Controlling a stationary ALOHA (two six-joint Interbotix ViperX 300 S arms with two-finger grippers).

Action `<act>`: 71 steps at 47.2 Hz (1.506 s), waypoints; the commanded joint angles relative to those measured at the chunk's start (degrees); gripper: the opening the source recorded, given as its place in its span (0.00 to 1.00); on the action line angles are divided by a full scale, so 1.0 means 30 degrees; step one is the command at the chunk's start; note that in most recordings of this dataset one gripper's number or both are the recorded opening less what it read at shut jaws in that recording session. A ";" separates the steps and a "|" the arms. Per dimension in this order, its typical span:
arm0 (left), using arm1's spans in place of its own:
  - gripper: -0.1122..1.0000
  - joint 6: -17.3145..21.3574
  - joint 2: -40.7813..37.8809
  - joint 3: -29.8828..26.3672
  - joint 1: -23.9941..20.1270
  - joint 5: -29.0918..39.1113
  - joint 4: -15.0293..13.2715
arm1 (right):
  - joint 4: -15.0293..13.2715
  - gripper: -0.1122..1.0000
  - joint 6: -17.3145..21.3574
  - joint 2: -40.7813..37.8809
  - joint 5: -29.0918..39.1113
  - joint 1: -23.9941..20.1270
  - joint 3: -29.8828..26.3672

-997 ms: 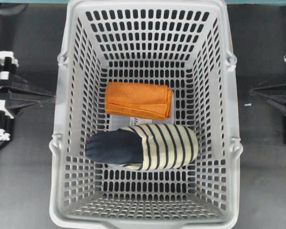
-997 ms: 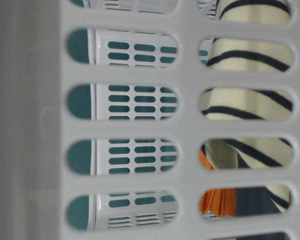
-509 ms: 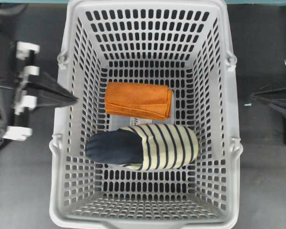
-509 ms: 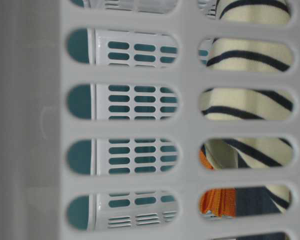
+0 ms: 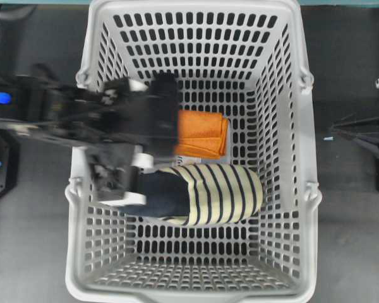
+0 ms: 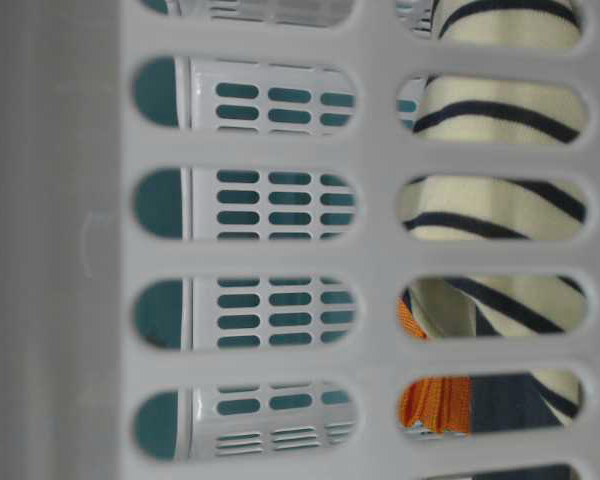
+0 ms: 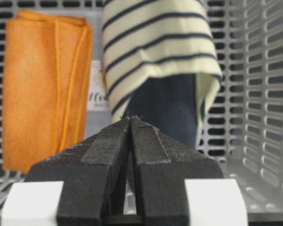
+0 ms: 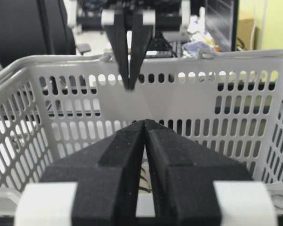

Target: Pick up the slipper from the shopping basket with the left arm.

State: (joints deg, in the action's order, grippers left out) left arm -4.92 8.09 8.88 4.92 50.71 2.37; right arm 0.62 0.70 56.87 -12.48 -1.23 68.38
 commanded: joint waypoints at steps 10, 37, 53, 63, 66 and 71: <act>0.13 -0.0029 -0.3105 -0.3779 0.0293 0.1934 0.0059 | 0.0088 0.10 0.0820 -0.0088 -0.0088 0.0000 0.0146; 0.90 -0.0879 -0.6680 -0.4365 0.0850 0.1875 0.0059 | 0.0088 0.10 0.1230 0.0879 0.0352 0.0000 0.0586; 0.92 -0.0732 -0.7676 -0.3750 0.0967 0.1318 0.0059 | 0.0088 0.10 0.1201 0.0879 0.0381 -0.0029 0.0820; 0.92 -0.0615 -0.7646 -0.2432 0.0908 -0.0088 0.0059 | 0.0088 0.10 0.1201 0.0879 0.0381 0.0000 0.0967; 0.92 -0.0615 -0.7617 -0.2139 0.0908 -0.0410 0.0059 | 0.0088 0.10 0.1201 0.0879 0.0410 0.0000 0.0996; 0.91 -0.0586 -0.7500 -0.1904 0.0908 -0.0703 0.0059 | 0.0088 0.10 0.1201 0.0879 0.0410 0.0000 0.1025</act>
State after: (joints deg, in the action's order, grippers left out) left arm -6.77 -14.77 2.90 7.65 49.22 2.37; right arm 0.70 4.31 59.85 -10.99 -1.23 71.81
